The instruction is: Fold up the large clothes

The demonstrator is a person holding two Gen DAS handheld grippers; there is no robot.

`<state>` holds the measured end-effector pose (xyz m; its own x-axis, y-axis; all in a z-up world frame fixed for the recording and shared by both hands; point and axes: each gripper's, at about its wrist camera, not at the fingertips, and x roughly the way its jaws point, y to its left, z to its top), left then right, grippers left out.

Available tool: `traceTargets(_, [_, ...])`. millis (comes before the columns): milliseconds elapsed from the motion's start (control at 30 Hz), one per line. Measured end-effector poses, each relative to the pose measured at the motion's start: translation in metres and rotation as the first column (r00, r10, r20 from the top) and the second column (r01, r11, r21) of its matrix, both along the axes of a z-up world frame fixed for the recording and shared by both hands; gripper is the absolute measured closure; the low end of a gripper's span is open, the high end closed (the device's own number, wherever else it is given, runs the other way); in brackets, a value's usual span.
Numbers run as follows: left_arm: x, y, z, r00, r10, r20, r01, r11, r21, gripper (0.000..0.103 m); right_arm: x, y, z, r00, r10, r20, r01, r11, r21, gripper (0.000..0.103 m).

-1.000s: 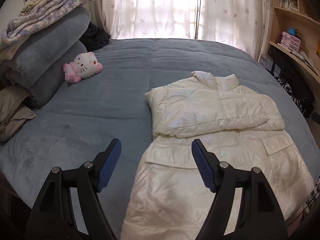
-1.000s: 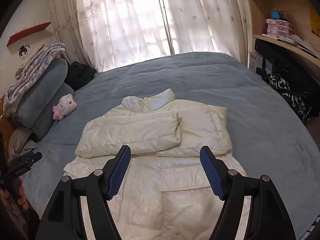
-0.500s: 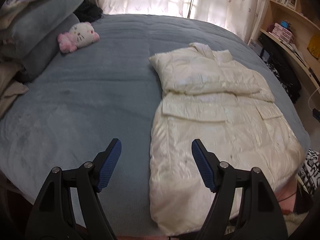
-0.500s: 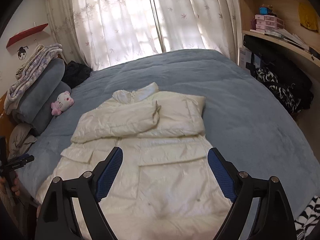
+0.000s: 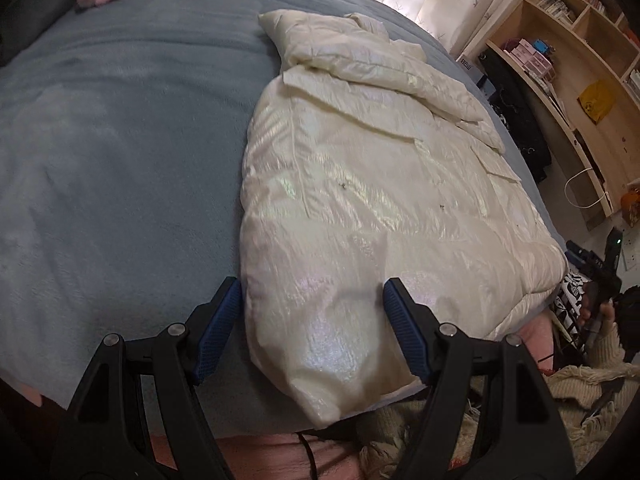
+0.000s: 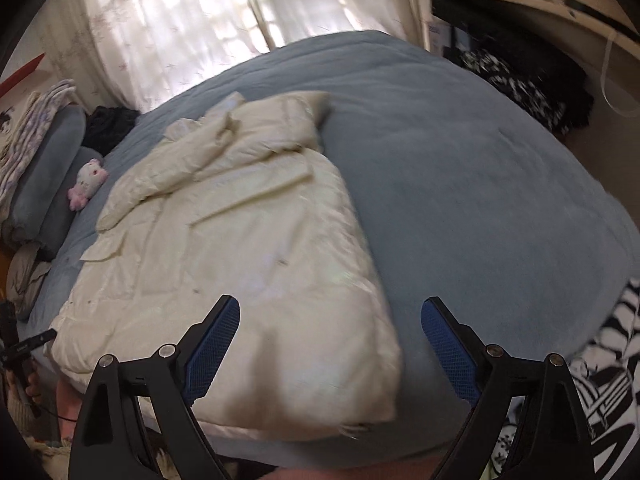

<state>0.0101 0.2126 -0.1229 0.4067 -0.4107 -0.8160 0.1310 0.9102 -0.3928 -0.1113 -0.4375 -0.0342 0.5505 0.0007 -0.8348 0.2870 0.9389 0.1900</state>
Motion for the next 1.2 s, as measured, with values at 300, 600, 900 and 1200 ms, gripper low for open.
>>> traceTargets(300, [0.000,-0.011,-0.017,0.999,0.038,0.001,-0.038,0.997,-0.060,0.022,-0.010,-0.002,-0.060,0.999,-0.033,0.007,0.030,0.967,0.254,0.010])
traceTargets(600, [-0.005,-0.034,-0.019,0.996,0.091,0.023,-0.088,0.990,-0.108,0.025,0.009,0.027,-0.066,0.998,0.015,0.053,-0.030,0.957,0.290,0.054])
traceTargets(900, [-0.021,-0.046,0.028,0.961,0.235,0.143,-0.218,0.968,-0.123,0.088,0.020,0.065,-0.008,0.990,0.082,0.112,-0.091,0.993,0.081,0.080])
traceTargets(1200, [-0.083,-0.032,0.105,0.957,0.227,0.181,-0.205,0.969,-0.135,0.088,-0.007,0.082,0.074,0.979,0.149,0.136,-0.157,0.986,0.049,0.081])
